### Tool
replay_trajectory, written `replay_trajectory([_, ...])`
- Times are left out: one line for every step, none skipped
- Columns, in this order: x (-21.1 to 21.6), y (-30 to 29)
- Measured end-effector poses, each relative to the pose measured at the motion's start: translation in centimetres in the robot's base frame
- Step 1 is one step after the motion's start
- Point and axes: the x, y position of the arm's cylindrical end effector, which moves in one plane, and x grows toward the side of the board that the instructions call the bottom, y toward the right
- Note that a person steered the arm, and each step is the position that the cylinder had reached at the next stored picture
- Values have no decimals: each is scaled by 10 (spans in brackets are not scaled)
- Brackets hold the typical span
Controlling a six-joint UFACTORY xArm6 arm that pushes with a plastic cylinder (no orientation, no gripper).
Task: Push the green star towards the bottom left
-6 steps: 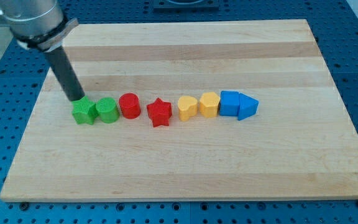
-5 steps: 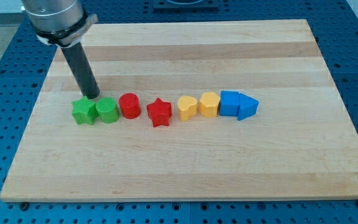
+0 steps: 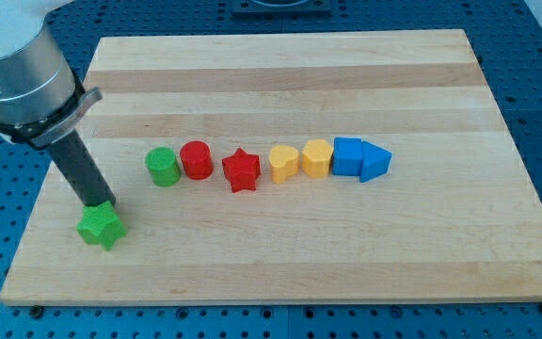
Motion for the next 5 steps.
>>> replay_trajectory([0,26])
replay_trajectory([17,26])
replay_trajectory([19,28])
replay_trajectory([25,28])
replay_trajectory([26,42])
